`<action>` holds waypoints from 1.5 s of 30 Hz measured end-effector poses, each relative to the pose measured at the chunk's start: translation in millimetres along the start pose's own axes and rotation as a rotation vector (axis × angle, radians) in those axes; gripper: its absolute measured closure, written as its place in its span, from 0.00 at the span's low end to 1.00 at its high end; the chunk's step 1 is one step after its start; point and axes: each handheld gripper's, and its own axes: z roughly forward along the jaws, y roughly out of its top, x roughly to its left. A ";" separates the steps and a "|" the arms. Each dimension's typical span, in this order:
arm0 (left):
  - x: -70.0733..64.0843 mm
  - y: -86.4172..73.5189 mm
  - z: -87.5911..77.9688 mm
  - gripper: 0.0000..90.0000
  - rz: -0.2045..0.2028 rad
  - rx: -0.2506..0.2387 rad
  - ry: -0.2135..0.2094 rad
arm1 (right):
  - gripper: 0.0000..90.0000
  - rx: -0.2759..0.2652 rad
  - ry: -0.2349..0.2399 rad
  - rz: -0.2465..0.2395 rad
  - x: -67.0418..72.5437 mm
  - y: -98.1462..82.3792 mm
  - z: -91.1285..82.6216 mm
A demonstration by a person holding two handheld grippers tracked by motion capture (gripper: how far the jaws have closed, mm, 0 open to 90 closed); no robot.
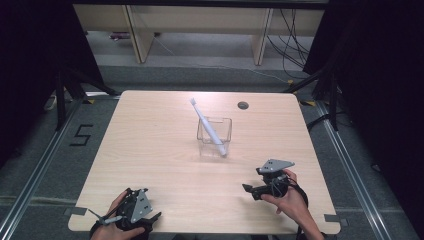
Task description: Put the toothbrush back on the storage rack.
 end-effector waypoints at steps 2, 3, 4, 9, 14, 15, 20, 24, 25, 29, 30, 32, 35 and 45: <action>0.1 0.0 0.2 0.17 0.000 0.000 0.000 | 0.24 -0.008 -0.001 0.002 0.3 -3.3 -1.3; -0.1 0.0 0.3 0.17 0.002 0.002 0.005 | 0.24 -0.003 -0.011 -0.001 0.7 -4.5 -2.8; -0.2 0.1 0.3 0.17 0.002 0.001 0.003 | 0.24 0.000 -0.009 0.006 1.2 -6.1 -3.6; 0.3 0.1 -0.2 0.17 0.003 0.002 -0.010 | 0.22 0.013 -0.022 0.038 6.3 -13.8 -7.1; 0.0 0.0 0.5 0.17 0.003 0.001 0.000 | 0.21 0.018 -0.023 0.014 5.7 -19.7 -9.5; -0.1 -0.1 0.5 0.17 0.002 0.001 0.000 | 0.21 0.024 -0.022 0.010 5.6 -20.5 -10.7; -0.1 0.0 0.2 0.17 0.002 -0.001 0.002 | 0.20 0.021 -0.026 0.006 6.4 -26.0 -13.4; 0.0 0.1 0.0 0.17 0.002 -0.002 0.003 | 0.20 0.028 -0.034 -0.012 7.5 -30.2 -14.5; -0.1 0.1 0.1 0.17 0.002 -0.002 0.004 | 0.20 0.015 -0.032 -0.015 7.7 -31.4 -13.7; 0.1 0.1 0.1 0.17 0.004 -0.003 -0.006 | 0.20 0.041 -0.037 -0.009 8.8 -33.9 -17.9; 0.2 0.1 0.1 0.17 0.004 -0.001 -0.005 | 0.20 0.035 -0.037 -0.003 9.7 -34.7 -17.8; 0.0 0.1 0.3 0.17 0.004 -0.002 0.002 | 0.20 0.050 -0.034 -0.007 9.7 -35.3 -19.6; 0.4 0.1 -0.1 0.17 0.004 -0.002 -0.006 | 0.20 0.042 -0.025 -0.019 9.8 -37.0 -18.9; 0.4 0.1 -0.2 0.17 0.003 -0.001 -0.006 | 0.20 0.054 -0.038 -0.005 13.5 -44.1 -22.8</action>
